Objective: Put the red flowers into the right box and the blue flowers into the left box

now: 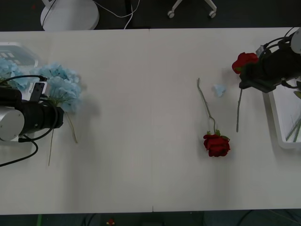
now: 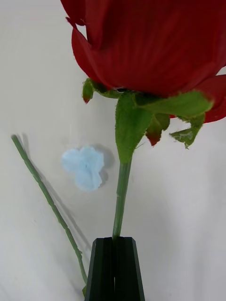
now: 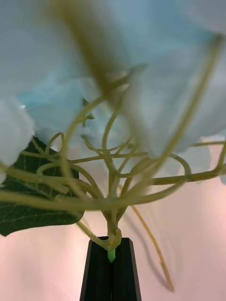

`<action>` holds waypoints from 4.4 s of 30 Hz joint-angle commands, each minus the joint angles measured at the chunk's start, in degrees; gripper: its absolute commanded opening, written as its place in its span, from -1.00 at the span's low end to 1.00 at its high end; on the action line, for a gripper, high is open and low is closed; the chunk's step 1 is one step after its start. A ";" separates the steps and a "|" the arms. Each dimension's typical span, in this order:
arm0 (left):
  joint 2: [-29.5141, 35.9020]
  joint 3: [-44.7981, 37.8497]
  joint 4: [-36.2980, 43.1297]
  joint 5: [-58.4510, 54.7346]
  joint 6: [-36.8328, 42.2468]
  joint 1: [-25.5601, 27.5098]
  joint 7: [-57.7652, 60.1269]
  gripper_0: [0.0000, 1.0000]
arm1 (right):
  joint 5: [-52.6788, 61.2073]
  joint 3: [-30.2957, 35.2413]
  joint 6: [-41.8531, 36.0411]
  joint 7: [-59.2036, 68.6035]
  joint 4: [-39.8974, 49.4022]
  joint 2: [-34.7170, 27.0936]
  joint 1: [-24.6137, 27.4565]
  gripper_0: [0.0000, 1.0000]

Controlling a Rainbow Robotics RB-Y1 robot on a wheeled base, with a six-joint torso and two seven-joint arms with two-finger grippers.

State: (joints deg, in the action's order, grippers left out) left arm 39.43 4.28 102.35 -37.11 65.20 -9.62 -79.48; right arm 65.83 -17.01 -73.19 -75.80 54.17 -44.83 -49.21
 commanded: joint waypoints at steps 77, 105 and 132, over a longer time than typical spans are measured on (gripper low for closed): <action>7.85 -36.71 -21.05 -11.40 21.37 -18.33 -7.71 1.00 | 10.02 -23.68 14.30 132.66 32.05 -12.21 -0.89 0.74; -13.42 -5.51 -0.84 13.65 9.77 -9.36 4.16 1.00 | -7.82 -30.45 10.88 149.19 22.04 -1.40 5.62 0.75; -15.62 -1.82 -19.38 29.47 -3.50 -15.43 10.14 1.00 | -10.99 -30.45 9.64 148.48 18.43 1.50 5.97 -0.96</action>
State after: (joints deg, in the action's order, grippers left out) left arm 24.54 2.92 83.99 -8.50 62.62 -21.20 -70.87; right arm 54.80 -47.47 -62.89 73.10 73.28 -44.45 -43.71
